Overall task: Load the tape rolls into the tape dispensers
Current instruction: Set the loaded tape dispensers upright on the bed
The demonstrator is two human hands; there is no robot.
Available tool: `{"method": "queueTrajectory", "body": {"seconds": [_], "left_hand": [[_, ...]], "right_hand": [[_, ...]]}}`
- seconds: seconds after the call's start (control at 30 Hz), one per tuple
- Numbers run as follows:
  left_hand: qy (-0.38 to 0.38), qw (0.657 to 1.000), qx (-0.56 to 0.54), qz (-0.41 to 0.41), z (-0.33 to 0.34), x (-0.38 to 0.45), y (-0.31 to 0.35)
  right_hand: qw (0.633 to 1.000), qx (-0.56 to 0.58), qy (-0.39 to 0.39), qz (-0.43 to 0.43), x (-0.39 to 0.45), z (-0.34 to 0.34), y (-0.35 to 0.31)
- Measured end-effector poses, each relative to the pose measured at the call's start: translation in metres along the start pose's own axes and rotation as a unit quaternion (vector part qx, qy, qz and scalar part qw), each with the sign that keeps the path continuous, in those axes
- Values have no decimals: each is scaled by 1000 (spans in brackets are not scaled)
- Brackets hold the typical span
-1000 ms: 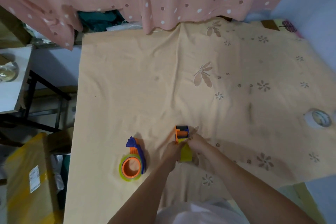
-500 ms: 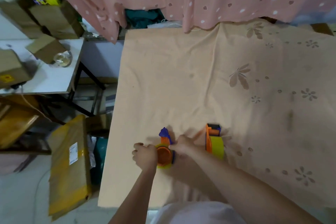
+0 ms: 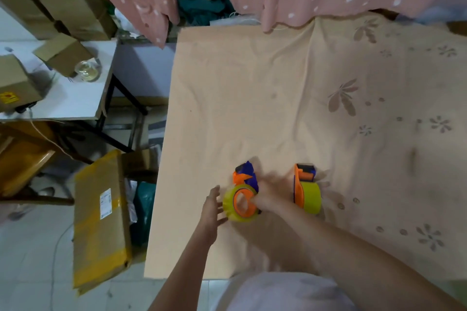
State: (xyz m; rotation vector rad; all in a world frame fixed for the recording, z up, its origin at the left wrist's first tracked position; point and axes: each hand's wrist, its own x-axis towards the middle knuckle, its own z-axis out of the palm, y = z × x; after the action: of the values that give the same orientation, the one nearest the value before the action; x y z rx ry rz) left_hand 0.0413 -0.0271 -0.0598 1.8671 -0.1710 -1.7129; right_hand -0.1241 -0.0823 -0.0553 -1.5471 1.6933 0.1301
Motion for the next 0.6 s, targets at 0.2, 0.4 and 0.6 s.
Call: {"method": "queueTrajectory", "body": {"seconds": [0.2,0.4,0.6], "left_hand": [[-316,946,63,46,9,-25,15],[-331,939,43,88,59,-50,40],[-288,945,56,145,87,-59,48]], "right_hand": [[951,281,-127,-28,-14,-44,19],[969,202,-131,-52,-34,-99,23],[973,30,172,-149,-59,-147,11]]}}
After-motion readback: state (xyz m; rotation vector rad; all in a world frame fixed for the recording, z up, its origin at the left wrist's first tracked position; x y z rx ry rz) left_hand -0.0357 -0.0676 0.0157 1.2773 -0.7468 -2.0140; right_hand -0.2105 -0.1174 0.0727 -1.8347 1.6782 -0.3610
